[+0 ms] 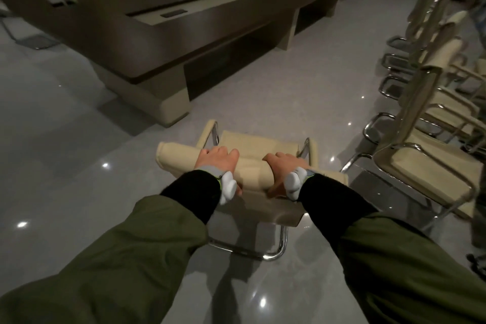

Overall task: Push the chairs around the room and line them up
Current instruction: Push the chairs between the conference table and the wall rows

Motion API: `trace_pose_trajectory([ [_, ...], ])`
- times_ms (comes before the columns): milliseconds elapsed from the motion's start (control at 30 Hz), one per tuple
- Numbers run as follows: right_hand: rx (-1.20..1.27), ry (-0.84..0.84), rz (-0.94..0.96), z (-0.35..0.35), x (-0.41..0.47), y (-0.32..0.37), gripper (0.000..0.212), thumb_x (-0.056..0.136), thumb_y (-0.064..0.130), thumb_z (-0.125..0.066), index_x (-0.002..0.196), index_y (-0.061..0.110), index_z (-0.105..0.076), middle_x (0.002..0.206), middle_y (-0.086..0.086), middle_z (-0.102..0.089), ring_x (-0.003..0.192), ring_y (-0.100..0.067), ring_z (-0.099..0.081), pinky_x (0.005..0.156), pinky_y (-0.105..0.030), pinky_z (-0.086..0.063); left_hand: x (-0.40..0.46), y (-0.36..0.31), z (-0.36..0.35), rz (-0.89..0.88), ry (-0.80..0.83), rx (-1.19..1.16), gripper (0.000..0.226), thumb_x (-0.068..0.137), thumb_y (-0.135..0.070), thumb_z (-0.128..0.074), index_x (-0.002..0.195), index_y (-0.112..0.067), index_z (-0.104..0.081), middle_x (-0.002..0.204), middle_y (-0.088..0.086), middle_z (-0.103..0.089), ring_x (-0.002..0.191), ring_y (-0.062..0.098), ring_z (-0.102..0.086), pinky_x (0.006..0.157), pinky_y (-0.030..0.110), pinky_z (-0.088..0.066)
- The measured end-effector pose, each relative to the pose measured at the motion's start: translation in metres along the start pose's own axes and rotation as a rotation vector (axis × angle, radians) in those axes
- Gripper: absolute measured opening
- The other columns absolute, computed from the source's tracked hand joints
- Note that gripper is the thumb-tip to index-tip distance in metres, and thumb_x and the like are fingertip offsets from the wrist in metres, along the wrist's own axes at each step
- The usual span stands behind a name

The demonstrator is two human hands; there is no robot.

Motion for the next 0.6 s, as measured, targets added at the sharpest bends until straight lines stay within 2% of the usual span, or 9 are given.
trace_pose_trajectory([
  [133, -0.005, 0.027, 0.120, 0.006, 0.016, -0.011, 0.080, 0.054, 0.064, -0.079, 0.120, 0.033, -0.047, 0.108, 0.000, -0.054, 0.096, -0.027, -0.056, 0.082, -0.039, -0.050, 0.004, -0.004, 0.002, 0.108, 0.046, -0.025, 0.082, 0.053, -0.073, -0.080, 0.104, -0.023, -0.040, 0.112, 0.008, -0.053, 0.110, 0.032, -0.049, 0.079, 0.041, -0.028],
  [233, -0.038, -0.034, 0.157, 0.015, 0.028, -0.015, 0.079, 0.047, 0.068, -0.076, 0.115, 0.037, -0.051, 0.101, 0.005, -0.056, 0.089, -0.023, -0.059, 0.079, -0.035, -0.051, 0.008, -0.004, 0.004, 0.192, 0.058, -0.036, 0.084, 0.055, -0.074, -0.079, 0.111, -0.023, -0.044, 0.120, 0.008, -0.052, 0.117, 0.031, -0.047, 0.086, 0.043, -0.031],
  [467, -0.016, -0.022, 0.241, 0.021, 0.059, -0.022, 0.080, 0.045, 0.069, -0.075, 0.113, 0.039, -0.047, 0.102, 0.007, -0.054, 0.092, -0.022, -0.054, 0.075, -0.033, -0.038, 0.021, 0.003, 0.007, 0.307, 0.061, -0.013, 0.090, 0.048, -0.073, -0.080, 0.117, -0.027, -0.045, 0.125, 0.005, -0.051, 0.119, 0.031, -0.047, 0.096, 0.046, -0.035],
  [600, 0.017, 0.011, 0.274, 0.022, 0.072, -0.023, 0.078, 0.043, 0.069, -0.074, 0.110, 0.039, -0.046, 0.100, 0.007, -0.053, 0.091, -0.022, -0.053, 0.075, -0.034, -0.040, 0.032, 0.008, 0.009, 0.324, 0.079, -0.016, 0.091, 0.047, -0.072, -0.081, 0.119, -0.029, -0.045, 0.124, 0.002, -0.051, 0.118, 0.031, -0.048, 0.098, 0.047, -0.035],
])
Point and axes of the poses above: each hand's wrist, its own x-axis towards the middle knuckle, its own z-axis out of the back of the hand, y = z × x, the point moved 8 cm from there along x, towards the middle knuckle
